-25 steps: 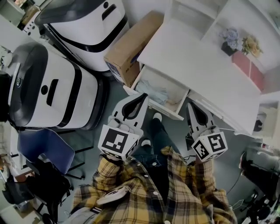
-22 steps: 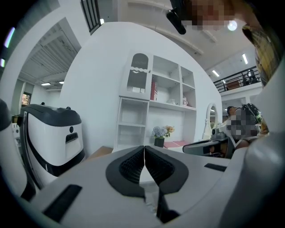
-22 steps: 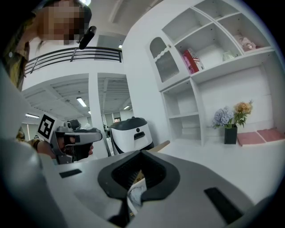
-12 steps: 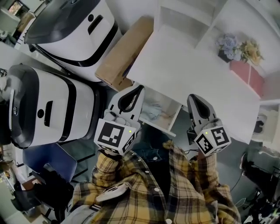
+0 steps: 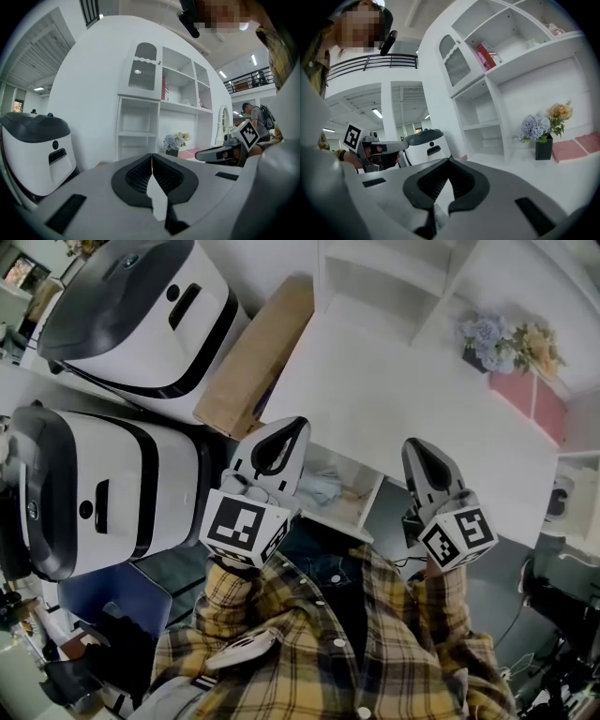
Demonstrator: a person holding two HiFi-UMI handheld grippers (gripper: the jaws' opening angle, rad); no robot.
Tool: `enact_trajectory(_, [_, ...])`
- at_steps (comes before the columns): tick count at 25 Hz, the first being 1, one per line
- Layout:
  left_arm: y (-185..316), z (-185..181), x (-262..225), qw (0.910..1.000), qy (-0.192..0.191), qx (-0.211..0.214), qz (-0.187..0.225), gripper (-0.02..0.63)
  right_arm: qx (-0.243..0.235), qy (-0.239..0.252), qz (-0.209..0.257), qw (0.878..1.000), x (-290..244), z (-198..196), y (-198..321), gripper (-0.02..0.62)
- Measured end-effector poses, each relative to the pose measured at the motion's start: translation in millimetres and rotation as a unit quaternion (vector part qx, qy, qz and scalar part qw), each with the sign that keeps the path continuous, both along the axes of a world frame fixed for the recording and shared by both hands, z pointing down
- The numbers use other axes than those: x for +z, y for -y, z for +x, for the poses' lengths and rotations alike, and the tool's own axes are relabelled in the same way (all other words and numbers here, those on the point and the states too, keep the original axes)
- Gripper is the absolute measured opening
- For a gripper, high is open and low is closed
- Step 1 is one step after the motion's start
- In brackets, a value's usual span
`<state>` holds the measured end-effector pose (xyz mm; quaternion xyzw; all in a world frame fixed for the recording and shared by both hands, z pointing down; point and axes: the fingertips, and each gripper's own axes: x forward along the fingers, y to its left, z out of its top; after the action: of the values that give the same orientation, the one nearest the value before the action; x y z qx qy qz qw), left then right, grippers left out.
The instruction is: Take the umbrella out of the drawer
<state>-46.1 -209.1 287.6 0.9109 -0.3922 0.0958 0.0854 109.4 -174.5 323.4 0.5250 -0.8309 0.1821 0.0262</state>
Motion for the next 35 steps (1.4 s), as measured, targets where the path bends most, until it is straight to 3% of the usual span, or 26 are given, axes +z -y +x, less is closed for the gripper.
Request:
enact_trajectory(9, [20, 14, -9, 0.9978, -0.001, 0.066, 0.003, 0.025, 0.043, 0.015, 0.004, 0.999, -11, -8, 5, 0.017])
enact_trajectory(23, [25, 24, 22, 0.9924, 0.011, 0.120, -0.023, 0.023, 0.086, 0.007, -0.019, 0.996, 4, -4, -3, 0.017])
enact_trajectory(30, [14, 36, 54, 0.9838, 0.043, 0.168, -0.045, 0.025, 0.107, 0.015, -0.045, 0.993, 23, 4, -16, 0.017])
enact_trajectory(35, [-1, 45, 91, 0.9707, 0.083, 0.214, -0.071, 0.025, 0.116, 0.020, -0.060, 0.991, 40, 6, -23, 0.017])
